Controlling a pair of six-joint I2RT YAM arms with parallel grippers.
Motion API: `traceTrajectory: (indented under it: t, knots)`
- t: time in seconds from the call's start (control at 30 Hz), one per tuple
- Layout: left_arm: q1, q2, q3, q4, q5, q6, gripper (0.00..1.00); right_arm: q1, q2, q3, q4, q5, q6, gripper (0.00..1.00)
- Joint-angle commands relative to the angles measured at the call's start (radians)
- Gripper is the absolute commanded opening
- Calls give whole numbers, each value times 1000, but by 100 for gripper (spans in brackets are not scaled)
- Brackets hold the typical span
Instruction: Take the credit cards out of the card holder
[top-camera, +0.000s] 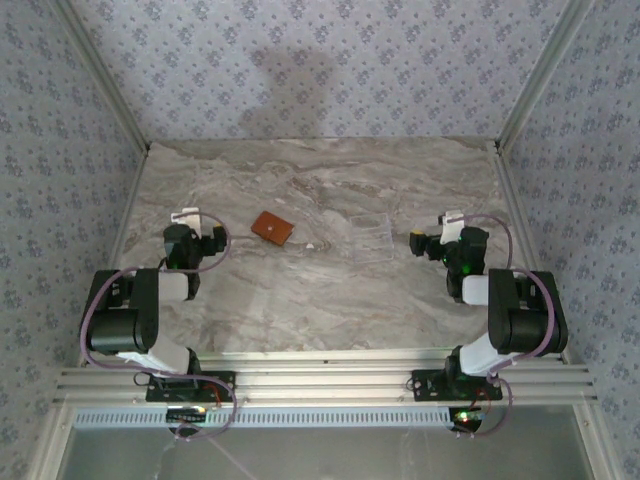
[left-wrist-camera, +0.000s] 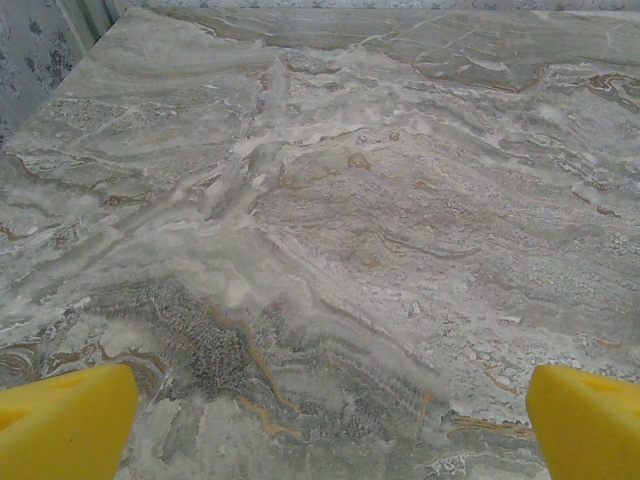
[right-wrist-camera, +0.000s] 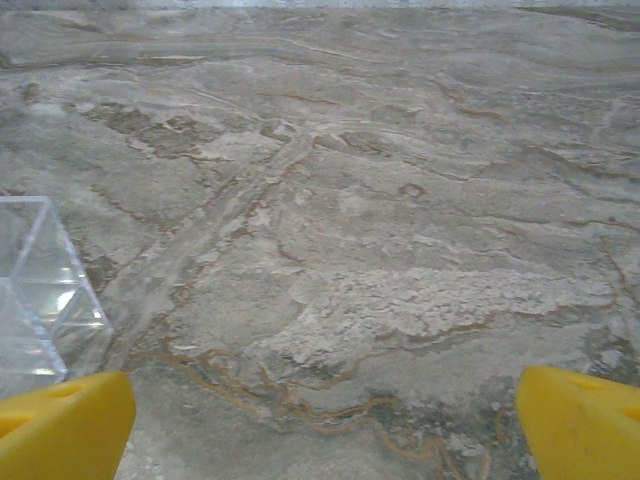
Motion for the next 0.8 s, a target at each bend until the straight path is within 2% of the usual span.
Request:
traceTrajectory:
  t: [0.0, 0.17, 0.23, 0.33, 0.4, 0.47, 0.57, 0.7, 0.77]
  knots:
    - [0, -69, 42, -92, -18, 7, 99, 25, -79, 20, -71, 98, -7, 100]
    - [-65, -201, 119, -341, -207, -20, 99, 52, -183, 162, -440, 174, 1, 100]
    - [-91, -225, 175, -462, -241, -65, 99, 50, -204, 230, -584, 172, 51, 100]
    - [-114, -237, 281, -647, -196, -153, 100, 52, -199, 363, -830, 155, 137, 95]
    - [-120, -236, 363, -787, -126, -218, 99, 55, -181, 431, -949, 105, 167, 92]
    - [-120, -228, 444, -921, -27, -246, 100, 61, -165, 482, -1038, 76, 208, 87]
    - [-122, -215, 555, -1076, 47, -242, 100, 73, -135, 566, -1166, 11, 250, 82]
    - [-122, -217, 661, -1234, 48, -274, 99, 114, -84, 644, -1275, -18, 264, 74]
    - [-123, -219, 702, -1290, 52, -266, 99, 129, -58, 668, -1302, -42, 270, 72]
